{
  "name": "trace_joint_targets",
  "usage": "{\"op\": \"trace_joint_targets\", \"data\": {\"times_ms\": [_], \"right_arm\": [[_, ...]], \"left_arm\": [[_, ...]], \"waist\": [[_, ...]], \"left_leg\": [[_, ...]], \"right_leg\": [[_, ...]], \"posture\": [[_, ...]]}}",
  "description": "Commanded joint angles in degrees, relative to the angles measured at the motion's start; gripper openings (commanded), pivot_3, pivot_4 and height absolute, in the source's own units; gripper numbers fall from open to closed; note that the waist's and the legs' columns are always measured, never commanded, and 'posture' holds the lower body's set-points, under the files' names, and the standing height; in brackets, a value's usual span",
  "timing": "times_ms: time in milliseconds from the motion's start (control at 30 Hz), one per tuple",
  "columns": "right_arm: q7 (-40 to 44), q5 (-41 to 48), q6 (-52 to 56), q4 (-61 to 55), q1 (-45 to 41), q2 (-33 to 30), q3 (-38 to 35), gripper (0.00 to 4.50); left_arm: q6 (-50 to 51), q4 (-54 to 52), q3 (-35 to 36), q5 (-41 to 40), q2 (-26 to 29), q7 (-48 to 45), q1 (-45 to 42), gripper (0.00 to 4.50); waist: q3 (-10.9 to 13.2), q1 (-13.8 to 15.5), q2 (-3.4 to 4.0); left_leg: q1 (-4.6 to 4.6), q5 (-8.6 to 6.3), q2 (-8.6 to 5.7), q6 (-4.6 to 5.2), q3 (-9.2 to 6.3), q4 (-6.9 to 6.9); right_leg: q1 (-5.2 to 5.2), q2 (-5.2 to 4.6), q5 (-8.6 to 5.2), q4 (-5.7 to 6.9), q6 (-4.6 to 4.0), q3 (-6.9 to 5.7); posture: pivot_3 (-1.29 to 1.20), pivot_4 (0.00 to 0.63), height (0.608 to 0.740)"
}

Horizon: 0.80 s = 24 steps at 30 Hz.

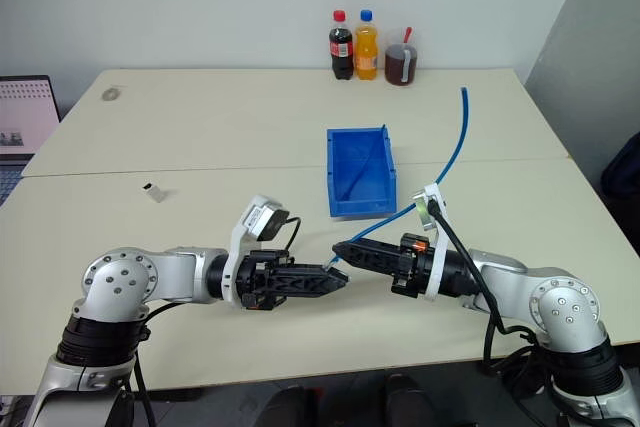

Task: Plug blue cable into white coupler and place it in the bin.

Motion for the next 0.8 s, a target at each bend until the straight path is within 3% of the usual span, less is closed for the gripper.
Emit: {"op": "trace_joint_targets", "data": {"times_ms": [33,167,600,633,800], "right_arm": [[0.02,0.08,-0.83,-1.02,-0.23,-0.12,-1.21,0.52],[0.48,-0.95,-0.81,-0.80,-0.20,-0.32,-1.34,0.52],[2.60,-2.17,-0.18,2.45,-1.98,0.14,-1.00,0.52],[2.71,-2.06,-0.17,2.87,-2.22,0.33,-0.92,0.24],[3.18,-1.72,0.16,4.49,-3.40,1.09,-0.73,0.12]], "left_arm": [[0.26,-1.26,1.31,-2.11,-0.26,-0.55,-0.89,0.92],[-0.33,-1.61,1.06,0.45,0.13,-1.58,-0.77,0.17],[-2.97,-6.93,2.81,2.76,2.49,-1.59,2.01,0.14],[-3.34,-7.01,2.89,2.95,2.50,-1.36,2.12,0.14],[-4.45,-7.28,3.07,3.59,2.86,-1.10,2.42,0.14]], "waist": [[0.00,0.00,0.00],[0.00,0.00,0.00],[0.00,-0.02,0.00],[0.00,0.00,0.00],[0.00,0.02,0.00]], "left_leg": [[0.00,0.00,0.00,0.00,0.00,0.00],[0.00,0.00,-0.01,0.00,0.01,0.00],[0.00,0.00,0.02,0.00,0.00,-0.01],[0.00,0.00,0.02,0.00,0.01,0.00],[0.00,0.00,0.01,0.00,0.03,0.02]], "right_leg": [[0.00,0.00,0.00,0.00,0.00,0.01],[0.00,-0.01,0.00,0.00,0.00,0.00],[-0.01,0.00,0.00,0.00,0.00,0.00],[0.00,0.00,0.00,0.00,0.00,-0.01],[0.00,-0.02,0.00,0.01,0.00,0.01]], "posture": [[0.00,0.150,0.740],[0.00,0.150,0.740],[0.00,0.150,0.740],[0.00,0.150,0.740],[0.00,0.150,0.740]]}}
